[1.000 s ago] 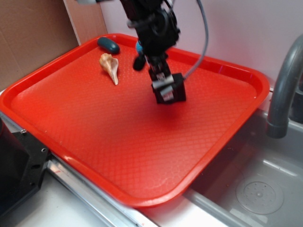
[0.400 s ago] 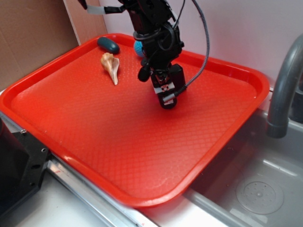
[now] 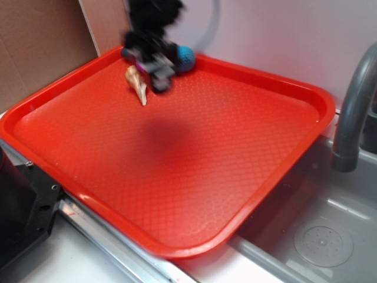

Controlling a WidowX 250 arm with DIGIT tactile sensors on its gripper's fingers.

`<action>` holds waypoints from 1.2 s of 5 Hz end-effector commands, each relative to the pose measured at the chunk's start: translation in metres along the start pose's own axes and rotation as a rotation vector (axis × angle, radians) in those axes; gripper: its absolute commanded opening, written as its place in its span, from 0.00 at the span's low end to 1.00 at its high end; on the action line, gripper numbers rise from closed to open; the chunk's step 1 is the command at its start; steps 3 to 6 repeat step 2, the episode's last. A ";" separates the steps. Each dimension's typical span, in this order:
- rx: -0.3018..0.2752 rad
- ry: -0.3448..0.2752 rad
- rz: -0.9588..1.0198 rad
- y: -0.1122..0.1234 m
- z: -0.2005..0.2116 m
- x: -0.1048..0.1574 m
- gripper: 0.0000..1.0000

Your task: Grab the black box.

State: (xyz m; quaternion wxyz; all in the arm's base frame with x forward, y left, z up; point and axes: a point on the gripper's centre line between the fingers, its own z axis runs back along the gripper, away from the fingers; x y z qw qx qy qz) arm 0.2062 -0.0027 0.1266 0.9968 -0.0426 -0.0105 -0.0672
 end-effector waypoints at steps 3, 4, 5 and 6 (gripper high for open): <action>0.015 -0.149 0.404 -0.012 0.127 -0.047 0.00; 0.015 -0.149 0.404 -0.012 0.127 -0.047 0.00; 0.015 -0.149 0.404 -0.012 0.127 -0.047 0.00; 0.015 -0.149 0.404 -0.012 0.127 -0.047 0.00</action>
